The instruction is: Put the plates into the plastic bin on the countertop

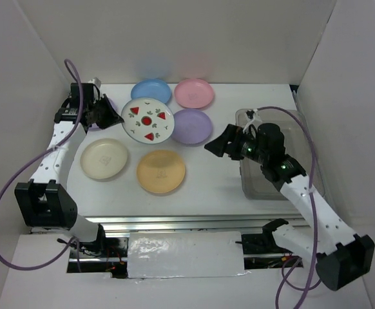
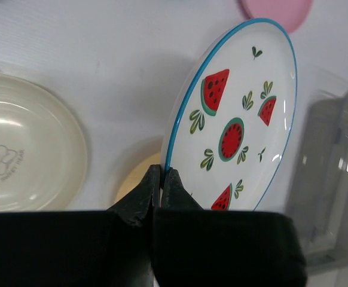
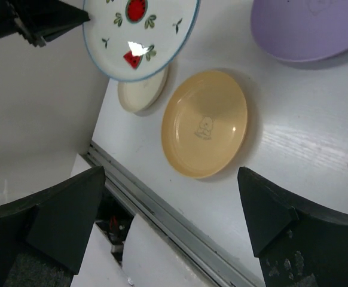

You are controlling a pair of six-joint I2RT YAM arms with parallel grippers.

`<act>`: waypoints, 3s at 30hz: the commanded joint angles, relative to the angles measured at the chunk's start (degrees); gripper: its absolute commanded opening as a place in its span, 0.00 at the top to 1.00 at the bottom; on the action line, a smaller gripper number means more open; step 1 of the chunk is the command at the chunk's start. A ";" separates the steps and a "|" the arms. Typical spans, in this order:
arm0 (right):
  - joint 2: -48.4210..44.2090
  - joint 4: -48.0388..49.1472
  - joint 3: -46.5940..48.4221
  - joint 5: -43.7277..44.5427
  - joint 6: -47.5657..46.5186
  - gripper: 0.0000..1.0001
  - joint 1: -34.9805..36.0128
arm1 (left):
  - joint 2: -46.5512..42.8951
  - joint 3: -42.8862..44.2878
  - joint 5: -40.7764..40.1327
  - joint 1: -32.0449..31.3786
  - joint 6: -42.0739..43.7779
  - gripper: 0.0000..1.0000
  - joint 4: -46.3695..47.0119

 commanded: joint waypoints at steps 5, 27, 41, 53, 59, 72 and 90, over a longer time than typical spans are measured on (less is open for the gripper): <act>16.65 14.65 9.61 -9.13 2.24 0.00 -1.34 | -9.50 -5.52 19.25 -0.01 -4.56 1.00 10.05; 32.68 21.25 15.34 -7.30 8.04 1.00 4.45 | -14.08 -13.26 27.01 -0.54 -6.85 1.00 16.12; 3.87 0.57 -0.91 16.57 15.17 1.00 -9.84 | -19.25 -7.20 11.81 -1.33 2.20 0.01 2.24; -9.18 -8.58 -10.41 11.01 6.29 1.00 -50.63 | -29.28 -22.04 8.81 -0.98 10.38 0.01 -0.86; 3.12 1.80 -11.56 1.15 6.38 1.00 -55.31 | -31.82 -26.35 10.40 -2.03 10.82 0.01 1.69; 19.13 6.92 -4.70 6.86 7.61 0.79 -48.89 | -31.83 -30.66 10.13 -1.77 11.87 0.01 3.37; 18.25 -14.16 12.60 35.79 9.63 0.00 -32.63 | -31.83 -31.28 3.28 -1.86 9.50 0.01 1.87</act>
